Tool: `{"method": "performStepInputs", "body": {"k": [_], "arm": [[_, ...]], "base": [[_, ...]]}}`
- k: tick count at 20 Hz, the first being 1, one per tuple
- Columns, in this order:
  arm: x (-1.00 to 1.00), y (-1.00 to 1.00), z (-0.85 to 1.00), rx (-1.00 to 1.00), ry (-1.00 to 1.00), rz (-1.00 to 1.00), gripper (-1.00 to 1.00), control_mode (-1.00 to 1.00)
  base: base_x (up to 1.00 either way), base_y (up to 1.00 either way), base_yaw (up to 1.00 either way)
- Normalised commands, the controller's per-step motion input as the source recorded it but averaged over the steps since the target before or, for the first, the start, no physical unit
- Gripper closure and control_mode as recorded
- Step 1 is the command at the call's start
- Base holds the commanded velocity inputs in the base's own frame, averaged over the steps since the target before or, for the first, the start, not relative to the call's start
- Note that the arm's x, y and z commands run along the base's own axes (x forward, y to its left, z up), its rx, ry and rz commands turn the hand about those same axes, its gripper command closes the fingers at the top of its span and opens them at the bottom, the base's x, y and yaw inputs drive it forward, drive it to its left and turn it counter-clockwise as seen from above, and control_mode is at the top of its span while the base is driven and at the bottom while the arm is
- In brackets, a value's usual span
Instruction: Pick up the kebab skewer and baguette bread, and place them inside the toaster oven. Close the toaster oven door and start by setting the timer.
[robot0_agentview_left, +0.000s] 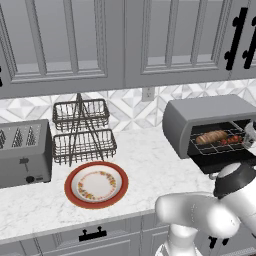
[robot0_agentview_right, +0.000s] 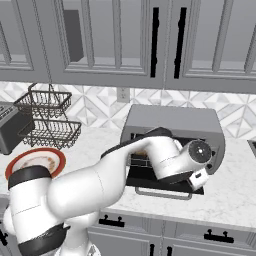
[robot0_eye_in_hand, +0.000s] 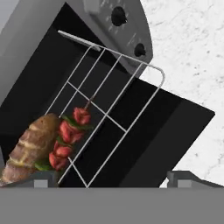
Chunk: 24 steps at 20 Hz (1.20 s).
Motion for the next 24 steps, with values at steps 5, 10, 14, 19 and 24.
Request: {"method": "performStepInputs", "body": {"k": [5,10,14,19,24], "arm": [[-0.23,-0.05,-0.03,-0.25,-0.13,0.33,-1.00,-1.00],[-0.11,0.00,-0.04,-0.25,-0.13,0.30,-1.00,-1.00],[0.00,0.00,-0.03,-0.28,-0.11,0.28,-1.00,-1.00],[0.00,0.40,0.00,-0.28,-0.03,0.14,-1.00,-1.00],[0.00,0.50,0.00,-0.19,0.00,0.04,-1.00,-1.00]], "base": [[0.00,0.00,0.00],[0.00,0.00,0.00],[0.00,0.00,0.00],[0.00,0.00,0.00],[0.00,0.00,0.00]]}}
